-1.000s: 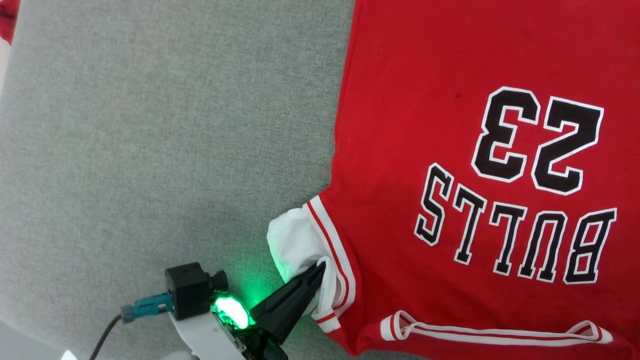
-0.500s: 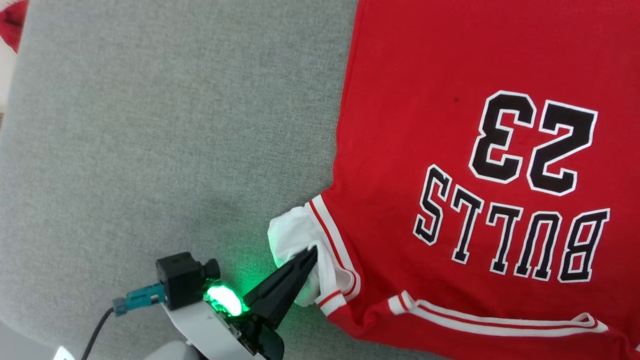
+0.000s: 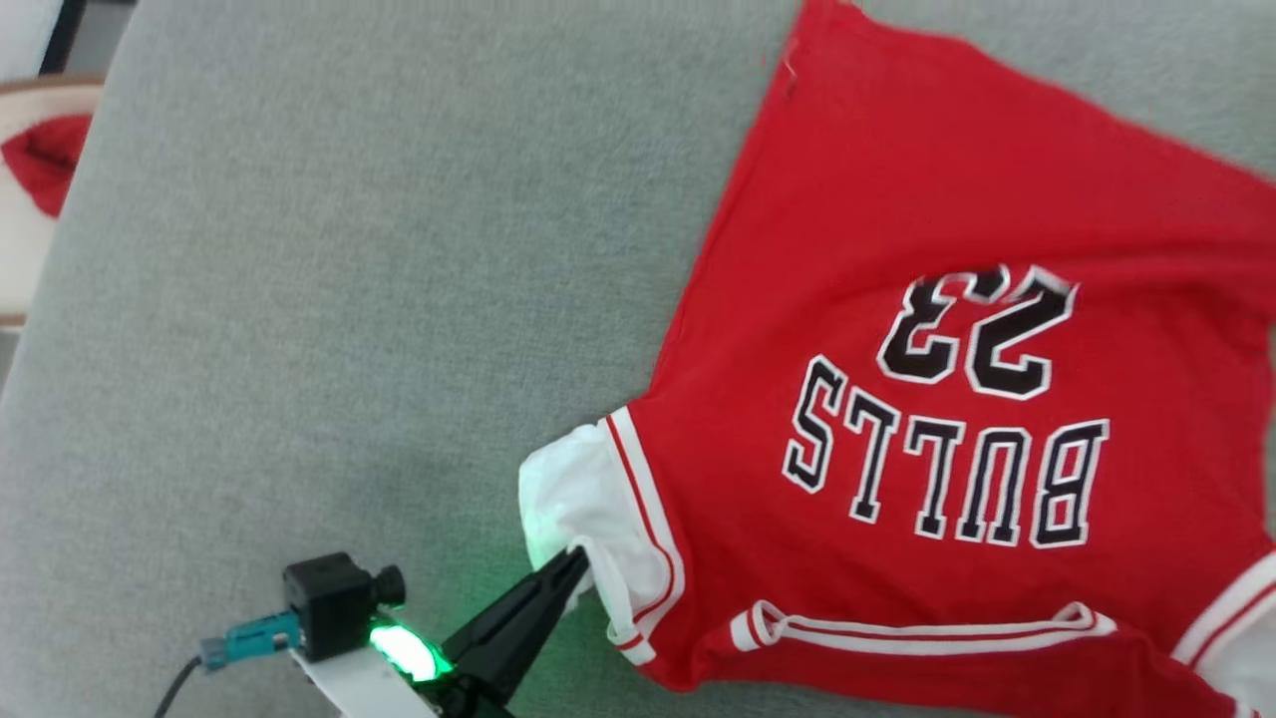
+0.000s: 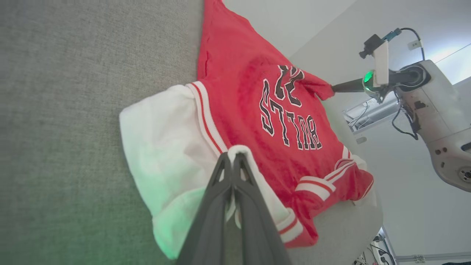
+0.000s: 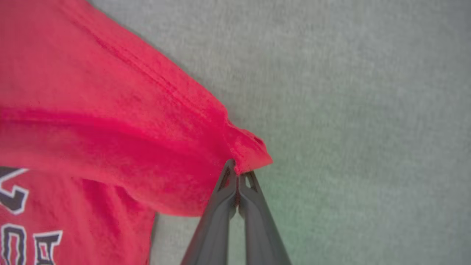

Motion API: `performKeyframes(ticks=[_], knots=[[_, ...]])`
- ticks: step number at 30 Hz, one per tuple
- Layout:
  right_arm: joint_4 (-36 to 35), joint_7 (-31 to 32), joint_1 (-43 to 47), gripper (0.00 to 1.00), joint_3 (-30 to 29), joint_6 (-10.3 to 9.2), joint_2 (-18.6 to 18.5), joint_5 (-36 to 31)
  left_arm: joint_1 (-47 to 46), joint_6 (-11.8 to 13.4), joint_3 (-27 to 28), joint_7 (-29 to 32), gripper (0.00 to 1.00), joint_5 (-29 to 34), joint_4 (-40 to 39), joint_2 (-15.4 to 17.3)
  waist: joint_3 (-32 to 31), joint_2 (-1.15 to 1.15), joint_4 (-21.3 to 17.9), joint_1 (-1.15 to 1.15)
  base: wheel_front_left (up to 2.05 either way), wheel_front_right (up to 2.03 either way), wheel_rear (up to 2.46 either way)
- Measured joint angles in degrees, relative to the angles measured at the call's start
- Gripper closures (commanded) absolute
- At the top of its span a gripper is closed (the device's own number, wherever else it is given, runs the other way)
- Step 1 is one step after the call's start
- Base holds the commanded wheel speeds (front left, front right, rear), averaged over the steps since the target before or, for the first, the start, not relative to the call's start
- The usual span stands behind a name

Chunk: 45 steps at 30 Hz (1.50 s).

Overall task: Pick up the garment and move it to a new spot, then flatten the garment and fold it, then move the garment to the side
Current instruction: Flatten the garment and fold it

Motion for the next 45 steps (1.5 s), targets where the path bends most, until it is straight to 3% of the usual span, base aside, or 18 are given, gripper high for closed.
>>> performKeyframes(ticks=[5,11,20,26,30,31,32,33,37,41,45], knots=[[-9.6,0.5,13.7,1.0,-2.5,0.0,-3.9,5.2,0.1,0.0,-0.1,0.0,1.0,-1.4,0.5,2.1,-2.6,0.0,-2.3,0.0,0.0,0.0,0.0],[-20.9,2.2,30.9,1.0,-7.7,0.01,-4.5,7.8,0.1,0.0,0.5,0.0,1.0,-1.9,0.6,4.1,-4.6,0.0,-5.7,0.0,0.0,0.0,0.0],[-36.3,5.2,51.6,1.0,-13.4,0.0,2.2,6.2,-1.9,0.0,0.5,0.0,1.0,-2.3,0.8,5.9,-5.5,0.0,-10.0,0.0,0.0,0.0,0.0],[-41.6,8.0,60.3,1.0,-11.5,0.0,6.5,5.1,-2.9,0.0,0.3,0.0,1.0,-2.2,0.8,6.6,-4.5,0.0,-11.2,0.0,0.0,0.0,0.0],[-42.7,7.4,61.3,1.0,-9.7,0.0,8.6,4.1,-3.2,0.0,0.4,0.0,1.0,-2.2,0.9,6.8,-4.1,0.0,-11.6,0.0,0.0,0.0,0.0],[-42.7,6.6,61.2,0.91,-9.5,0.0,9.0,3.8,-3.2,0.0,0.4,0.0,1.0,-2.2,0.9,6.8,-4.1,0.0,-11.6,0.0,0.0,0.0,0.0],[-42.8,5.8,60.9,0.51,-9.3,0.0,9.1,3.4,-3.1,0.0,0.4,0.0,1.0,-2.2,0.9,6.8,-4.2,0.0,-11.7,0.0,0.0,0.0,0.0],[-42.9,4.9,60.7,0.0,-9.2,0.0,9.2,2.9,-3.1,0.0,0.3,0.0,1.0,-2.2,1.0,6.9,-4.2,0.0,-11.7,0.0,0.0,0.0,0.0],[-44.2,2.7,58.6,0.0,-11.5,0.0,9.5,3.6,-2.8,0.0,0.3,0.0,1.0,-2.1,1.0,6.9,-4.7,0.0,-11.5,0.0,0.0,0.0,0.0],[-46.6,4.0,55.9,0.0,-16.3,0.0,6.9,5.5,-2.4,0.0,0.3,0.0,1.0,-2.0,0.8,6.7,-5.3,0.0,-10.9,0.0,0.0,0.0,0.0],[-48.6,3.5,47.6,0.0,-20.2,0.0,4.4,6.1,-2.4,0.0,0.2,0.0,1.0,-1.6,0.3,5.9,-5.4,0.0,-9.9,0.0,0.0,0.0,0.0]])
